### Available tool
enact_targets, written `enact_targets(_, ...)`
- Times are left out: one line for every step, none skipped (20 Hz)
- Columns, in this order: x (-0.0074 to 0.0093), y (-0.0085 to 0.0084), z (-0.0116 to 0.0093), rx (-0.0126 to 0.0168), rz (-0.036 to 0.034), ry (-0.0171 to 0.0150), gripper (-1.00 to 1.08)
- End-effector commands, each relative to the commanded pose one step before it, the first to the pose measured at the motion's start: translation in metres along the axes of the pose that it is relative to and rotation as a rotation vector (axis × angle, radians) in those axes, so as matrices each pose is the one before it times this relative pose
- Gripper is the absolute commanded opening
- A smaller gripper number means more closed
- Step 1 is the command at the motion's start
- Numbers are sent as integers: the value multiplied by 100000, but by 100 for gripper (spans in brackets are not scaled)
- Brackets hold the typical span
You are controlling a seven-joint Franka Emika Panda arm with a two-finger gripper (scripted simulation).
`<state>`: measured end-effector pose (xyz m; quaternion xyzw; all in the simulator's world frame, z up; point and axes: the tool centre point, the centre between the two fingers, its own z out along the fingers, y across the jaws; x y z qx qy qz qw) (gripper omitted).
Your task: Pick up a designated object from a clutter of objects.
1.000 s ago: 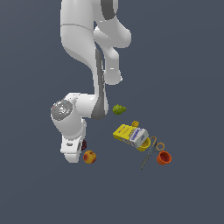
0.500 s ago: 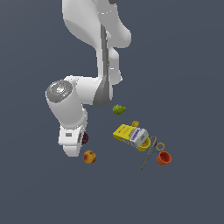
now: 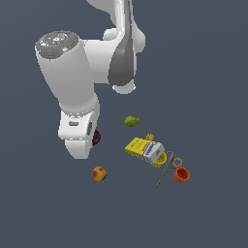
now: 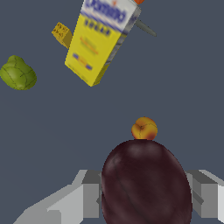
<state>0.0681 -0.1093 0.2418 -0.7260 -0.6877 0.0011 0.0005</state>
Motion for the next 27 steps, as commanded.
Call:
enact_targets(761, -115, -3101, -17, -28, 58, -100)
enact_targets(287, -21, -1205, -19, -20, 63, -100)
enact_targets(288, -13, -1188, 0, 0, 0, -100)
enact_targets(265, -17, -1175, -27, -5, 64, -100)
enact_targets(273, -6, -1134, 0, 0, 0, -100)
enact_targets(231, -13, -1123, -34, 26, 54, -100)
enact_targets(255, 4, -1074, 0, 0, 0, -100)
enact_targets(201, -5, -1053, -29, 59, 21, -100)
enact_targets(231, 11, -983, 0, 0, 0, -100)
enact_targets(173, 4, -929, -20, 66, 1, -100)
enact_targets(170, 11, -857, -12, 47, -4, -100)
enact_targets(181, 21, -784, 0, 0, 0, -100)
enact_targets(113, 14, -732, -18, 95, -16, -100)
enact_targets(126, 24, -663, -8, 47, -11, -100)
enact_targets(103, 23, -607, -10, 66, -17, -100)
enact_targets(123, 30, -544, 0, 0, 0, -100)
enact_targets(77, 23, -493, -8, 66, -18, -100)
enact_targets(74, 24, -436, -5, 47, -13, -100)
enact_targets(85, 27, -377, 0, 0, 0, -100)
enact_targets(41, 21, -328, -7, 65, -21, -100)
enact_targets(59, 27, -269, 0, 0, 0, -100)
enact_targets(27, 23, -220, -5, 45, -18, -100)
enact_targets(34, 27, -164, 0, 0, 0, -100)
enact_targets(22, 26, -115, 0, 0, 0, -100)
enact_targets(12, 24, -70, 0, 0, 0, -100)
enact_targets(-5, 14, -38, -7, 49, -48, -100)
enact_targets(0, 7, -8, 0, 0, 0, -100)
